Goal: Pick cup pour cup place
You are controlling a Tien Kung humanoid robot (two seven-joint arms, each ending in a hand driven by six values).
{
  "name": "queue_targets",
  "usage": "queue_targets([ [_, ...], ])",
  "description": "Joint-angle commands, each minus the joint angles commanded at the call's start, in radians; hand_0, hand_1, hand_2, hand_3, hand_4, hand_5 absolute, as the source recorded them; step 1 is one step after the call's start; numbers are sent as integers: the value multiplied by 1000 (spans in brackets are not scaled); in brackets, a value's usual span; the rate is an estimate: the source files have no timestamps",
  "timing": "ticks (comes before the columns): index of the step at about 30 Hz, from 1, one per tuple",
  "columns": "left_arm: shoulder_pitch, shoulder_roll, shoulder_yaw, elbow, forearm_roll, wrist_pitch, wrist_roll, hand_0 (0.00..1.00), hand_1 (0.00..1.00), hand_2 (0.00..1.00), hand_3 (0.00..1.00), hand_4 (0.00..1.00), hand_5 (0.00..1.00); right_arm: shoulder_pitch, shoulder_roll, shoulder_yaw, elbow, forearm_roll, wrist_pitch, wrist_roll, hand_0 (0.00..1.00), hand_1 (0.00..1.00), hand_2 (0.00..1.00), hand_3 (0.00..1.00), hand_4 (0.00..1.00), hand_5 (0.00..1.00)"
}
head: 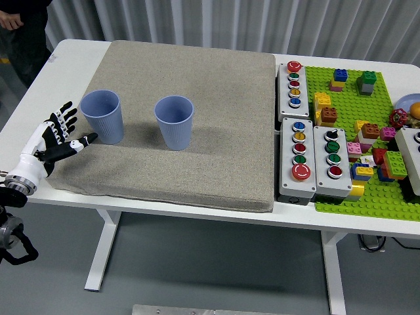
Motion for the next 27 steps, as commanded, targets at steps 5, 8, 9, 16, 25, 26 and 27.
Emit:
queue_targets([
  [5, -13, -8, 14, 17, 7, -3, 3, 998, 998, 998, 998, 903, 98, -2, 0, 1, 0, -2, 0, -1, 718, 682, 672, 633, 138, 411],
  [8, -18, -11, 27, 16, 14, -6, 7, 998, 998, 998, 998, 903, 98, -1, 1, 1, 0, -3, 0, -1, 718, 682, 672, 633, 138, 411],
  [9, -19, -12, 31, 16, 15, -6, 7, 998, 998, 998, 998, 903, 98, -1, 1, 0, 0, -3, 1, -1, 718, 682, 672, 633, 138, 411],
  [16, -36, -16, 50, 27, 11, 0, 6, 998, 998, 998, 998, 899, 102, 0, 0, -2, 0, 0, 0, 0, 719, 682, 672, 632, 135, 407],
  [25, -68, -15, 58, 57, -13, 3, 2, 998, 998, 998, 998, 901, 105, 5, -2, -7, 0, 12, -1, 3, 719, 682, 672, 632, 135, 405],
  [26, -72, -15, 60, 60, -13, 4, 3, 998, 998, 998, 998, 901, 105, 6, -2, -7, 0, 13, -1, 3, 719, 682, 672, 632, 135, 405],
  [27, -76, -16, 61, 63, -13, 4, 3, 998, 998, 998, 998, 901, 105, 7, -2, -8, 0, 14, -1, 3, 719, 682, 672, 632, 135, 405],
])
